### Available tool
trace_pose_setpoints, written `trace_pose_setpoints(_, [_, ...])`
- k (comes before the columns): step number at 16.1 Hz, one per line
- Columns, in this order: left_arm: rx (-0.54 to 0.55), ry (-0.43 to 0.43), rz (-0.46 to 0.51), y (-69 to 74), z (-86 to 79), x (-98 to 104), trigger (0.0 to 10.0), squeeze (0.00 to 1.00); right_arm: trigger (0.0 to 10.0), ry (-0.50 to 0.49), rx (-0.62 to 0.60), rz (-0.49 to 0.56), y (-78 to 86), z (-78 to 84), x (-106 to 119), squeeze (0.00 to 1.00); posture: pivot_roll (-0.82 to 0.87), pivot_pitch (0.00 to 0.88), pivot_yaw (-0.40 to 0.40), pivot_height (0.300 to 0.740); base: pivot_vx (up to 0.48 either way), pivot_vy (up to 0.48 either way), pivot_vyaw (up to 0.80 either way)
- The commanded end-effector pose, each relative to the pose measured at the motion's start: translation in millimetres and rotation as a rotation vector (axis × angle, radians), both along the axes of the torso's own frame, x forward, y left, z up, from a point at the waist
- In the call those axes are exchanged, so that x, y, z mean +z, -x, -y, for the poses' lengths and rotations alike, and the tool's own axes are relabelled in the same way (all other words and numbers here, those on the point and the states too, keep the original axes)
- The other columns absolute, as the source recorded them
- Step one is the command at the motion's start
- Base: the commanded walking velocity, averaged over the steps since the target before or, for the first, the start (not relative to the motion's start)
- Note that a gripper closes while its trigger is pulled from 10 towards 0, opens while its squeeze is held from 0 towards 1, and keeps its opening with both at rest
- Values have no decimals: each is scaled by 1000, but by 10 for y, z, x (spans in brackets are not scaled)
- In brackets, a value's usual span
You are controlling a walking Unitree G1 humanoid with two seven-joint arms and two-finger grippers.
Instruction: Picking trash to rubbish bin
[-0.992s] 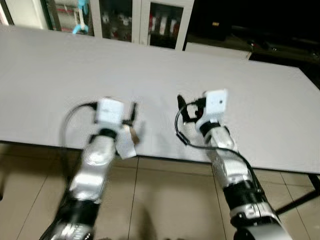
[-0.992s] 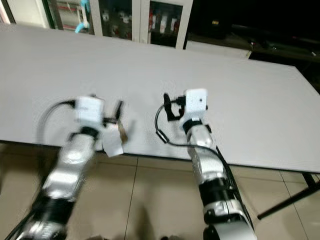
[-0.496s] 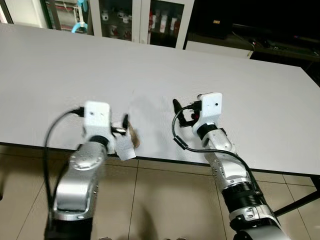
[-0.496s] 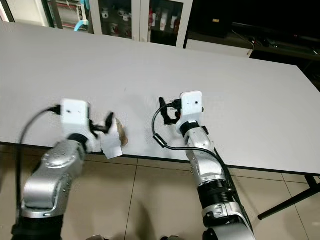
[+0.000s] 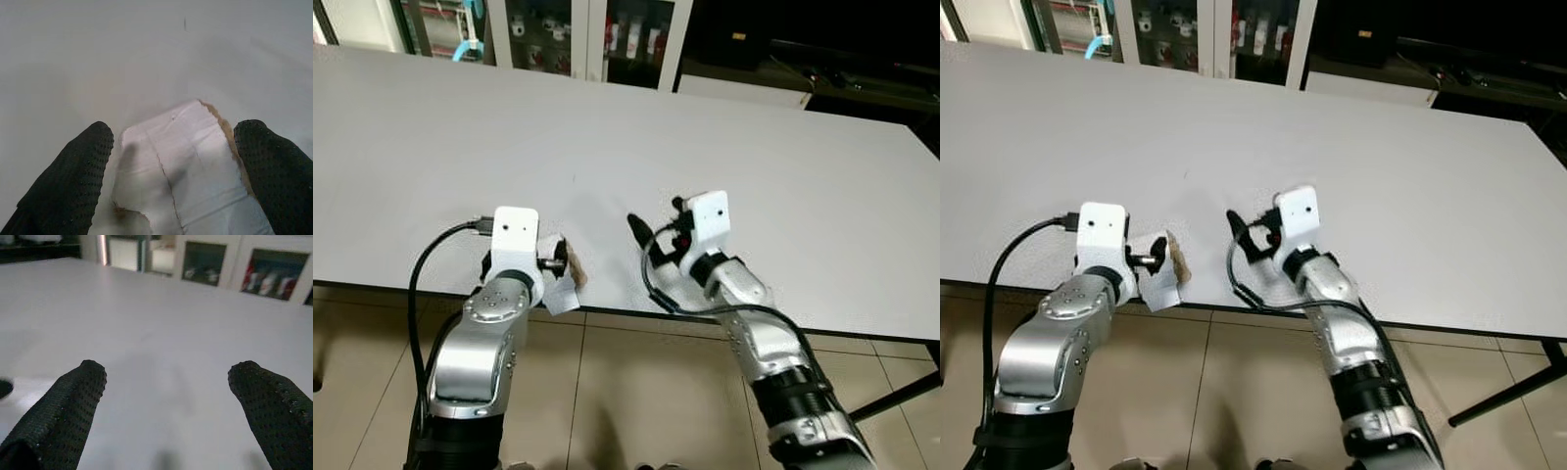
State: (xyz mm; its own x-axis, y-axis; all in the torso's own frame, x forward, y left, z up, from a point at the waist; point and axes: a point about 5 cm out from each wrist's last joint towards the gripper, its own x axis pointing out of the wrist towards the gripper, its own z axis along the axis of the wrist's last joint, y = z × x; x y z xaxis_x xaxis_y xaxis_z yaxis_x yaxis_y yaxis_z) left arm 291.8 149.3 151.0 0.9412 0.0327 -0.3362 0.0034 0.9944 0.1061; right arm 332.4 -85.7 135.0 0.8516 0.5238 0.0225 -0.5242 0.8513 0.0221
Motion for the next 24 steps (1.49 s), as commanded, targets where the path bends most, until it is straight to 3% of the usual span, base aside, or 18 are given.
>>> trace_pose_setpoints(1, [-5,-13,21,6,31,75,10000,0,10000,7,31,-8,14,75,9,0,-15,75,-99,740,0,0,0])
trace_pose_setpoints(4, [7,-9,23,-9,27,111,10000,0,10000,-17,192,-22,113,259,58,0,-15,76,-102,740,0,0,0])
trace_pose_setpoints(8, [3,-7,32,-10,45,148,10000,0,10000,-62,299,-28,183,441,172,0,-17,76,-103,740,0,0,0])
trace_pose_setpoints(12, [-22,-3,40,-25,107,216,10000,0,10000,-72,464,-48,368,376,184,0,-17,77,-97,740,0,0,0])
trace_pose_setpoints(14, [-30,-1,42,-31,116,233,10000,0,10000,-78,484,-56,393,363,187,0,-17,77,-96,740,0,0,0])
trace_pose_setpoints(15, [-44,10,40,-34,133,239,10000,620,10000,-81,489,-62,403,353,181,0,-15,76,-94,740,0,0,0])
trace_pose_setpoints(16, [-33,28,30,-30,134,228,10000,1000,10000,-81,487,-65,405,351,179,0,-15,76,-93,740,0,0,0])
trace_pose_setpoints(22, [-25,32,4,-35,138,194,10000,1000,10000,-78,497,-76,428,342,168,0,-20,73,-90,740,0,0,0])
trace_pose_setpoints(24, [-17,22,-49,-17,127,133,10000,1000,10000,-68,500,-84,432,326,148,0,-17,74,-92,740,0,0,0])
